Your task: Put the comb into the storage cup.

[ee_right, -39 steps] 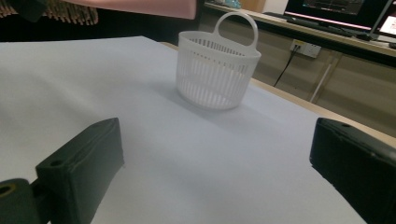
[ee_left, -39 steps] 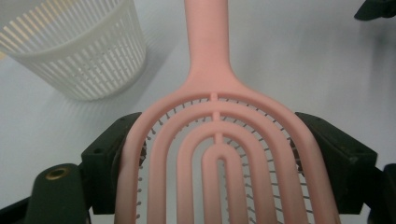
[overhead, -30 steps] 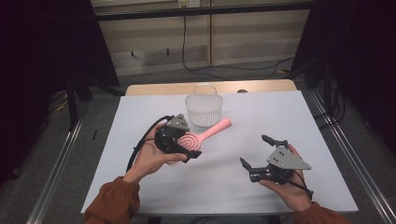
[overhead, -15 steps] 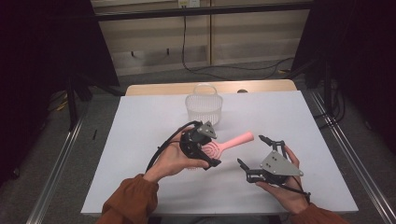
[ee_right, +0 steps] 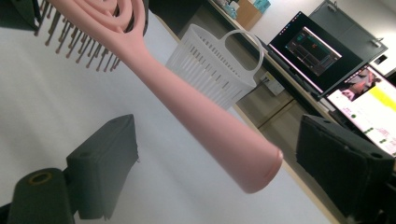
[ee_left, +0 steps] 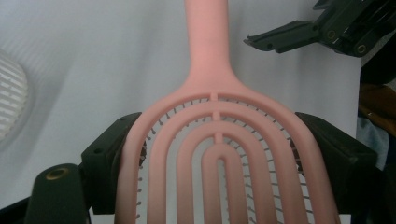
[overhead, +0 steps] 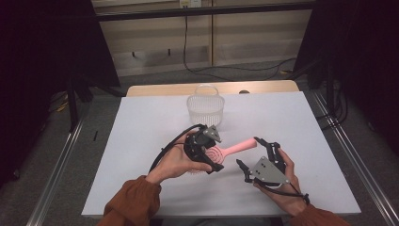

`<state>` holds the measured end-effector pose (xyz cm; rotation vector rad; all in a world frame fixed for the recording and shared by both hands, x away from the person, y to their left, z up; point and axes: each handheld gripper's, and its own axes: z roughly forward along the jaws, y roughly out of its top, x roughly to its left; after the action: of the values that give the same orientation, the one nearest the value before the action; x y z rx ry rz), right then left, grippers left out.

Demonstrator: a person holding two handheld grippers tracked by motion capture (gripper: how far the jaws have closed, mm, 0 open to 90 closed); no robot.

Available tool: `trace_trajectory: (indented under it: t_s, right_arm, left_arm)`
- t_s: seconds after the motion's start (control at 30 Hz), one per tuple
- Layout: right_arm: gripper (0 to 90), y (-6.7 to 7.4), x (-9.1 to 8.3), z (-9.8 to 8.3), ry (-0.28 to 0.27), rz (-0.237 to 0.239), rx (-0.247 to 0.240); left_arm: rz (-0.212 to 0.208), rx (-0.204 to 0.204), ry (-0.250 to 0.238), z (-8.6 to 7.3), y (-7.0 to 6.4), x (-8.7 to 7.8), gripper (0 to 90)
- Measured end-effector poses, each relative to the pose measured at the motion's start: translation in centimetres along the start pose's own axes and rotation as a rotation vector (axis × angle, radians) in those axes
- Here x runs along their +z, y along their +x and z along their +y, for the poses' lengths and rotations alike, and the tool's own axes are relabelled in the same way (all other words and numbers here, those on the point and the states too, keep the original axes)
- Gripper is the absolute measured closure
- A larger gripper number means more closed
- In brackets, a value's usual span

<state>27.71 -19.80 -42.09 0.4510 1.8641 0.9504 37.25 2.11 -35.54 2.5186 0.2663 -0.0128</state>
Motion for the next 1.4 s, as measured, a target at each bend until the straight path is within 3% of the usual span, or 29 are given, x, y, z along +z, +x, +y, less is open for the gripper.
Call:
trace_trajectory:
  t_s: [0.27, 0.6, 0.83, 1.1, 1.4]
  right_arm:
    - [18.2, 1.1, 0.8, 1.1, 0.011, -0.006, -0.149]
    - [24.2, 1.8, 1.7, 1.5, 0.01, -0.03, -0.275]
    - [29.3, 2.3, 2.3, 1.7, 0.016, -0.031, -0.319]
    - [45.8, 3.7, 2.5, 1.8, 0.012, -0.032, -0.436]
    - [58.0, 4.1, 2.7, 1.7, 0.011, -0.029, -0.479]
  left_arm:
    - [0.004, -0.009, 0.001, 0.3, 0.1, -0.3, 19.3]
    - [0.01, -0.009, 0.012, 0.3, 0.1, 0.2, 19.3]
    - [0.006, -0.016, 0.029, 0.2, 0.2, 0.7, 19.3]
    - [-0.011, -0.013, 0.039, 0.2, 0.1, 1.1, 19.3]
    - [-0.018, -0.029, 0.047, 0.1, 0.2, 1.6, 19.2]
